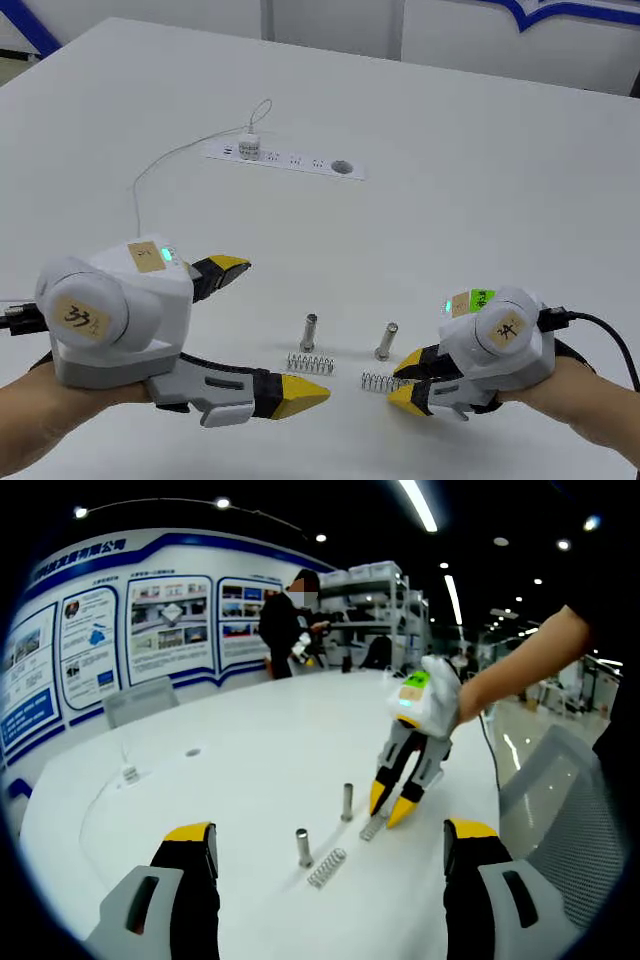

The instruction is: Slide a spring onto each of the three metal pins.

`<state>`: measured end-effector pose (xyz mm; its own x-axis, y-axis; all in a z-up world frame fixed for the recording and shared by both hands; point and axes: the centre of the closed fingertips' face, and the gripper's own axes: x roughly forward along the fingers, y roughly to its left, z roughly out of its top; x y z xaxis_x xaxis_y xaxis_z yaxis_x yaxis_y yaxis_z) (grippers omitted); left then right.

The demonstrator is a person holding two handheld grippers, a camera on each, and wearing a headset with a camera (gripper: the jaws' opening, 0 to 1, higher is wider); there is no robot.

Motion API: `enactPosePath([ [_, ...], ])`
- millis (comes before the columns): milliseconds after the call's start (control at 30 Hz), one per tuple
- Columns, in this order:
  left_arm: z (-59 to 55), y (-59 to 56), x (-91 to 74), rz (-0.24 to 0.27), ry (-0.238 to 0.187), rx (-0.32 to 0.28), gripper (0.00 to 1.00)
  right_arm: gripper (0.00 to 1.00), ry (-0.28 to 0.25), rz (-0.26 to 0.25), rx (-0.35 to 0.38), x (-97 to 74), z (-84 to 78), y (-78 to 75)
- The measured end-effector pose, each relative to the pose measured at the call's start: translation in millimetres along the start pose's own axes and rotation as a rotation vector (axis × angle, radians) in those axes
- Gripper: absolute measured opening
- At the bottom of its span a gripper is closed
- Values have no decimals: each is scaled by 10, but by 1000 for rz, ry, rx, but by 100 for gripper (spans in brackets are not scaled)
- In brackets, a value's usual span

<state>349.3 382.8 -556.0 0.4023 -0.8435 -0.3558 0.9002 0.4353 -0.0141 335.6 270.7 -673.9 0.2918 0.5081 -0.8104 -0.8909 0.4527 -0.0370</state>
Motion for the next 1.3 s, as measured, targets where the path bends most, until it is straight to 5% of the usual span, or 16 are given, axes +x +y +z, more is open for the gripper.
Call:
enactPosePath([
  [367,-2,-82,10,24,29,-4,94,12,-69,60,37,23,-1,19],
  [633,41,-172,-30,51,46,-20,91,10,-83,47,31,5,-4,47],
  [933,58,-281,-45,55,52,-23,86,10,-114,35,-52,-236,165,49],
  [1300,120,-526,140,15,40,5,74,10,-160,64,-235,-641,460,164],
])
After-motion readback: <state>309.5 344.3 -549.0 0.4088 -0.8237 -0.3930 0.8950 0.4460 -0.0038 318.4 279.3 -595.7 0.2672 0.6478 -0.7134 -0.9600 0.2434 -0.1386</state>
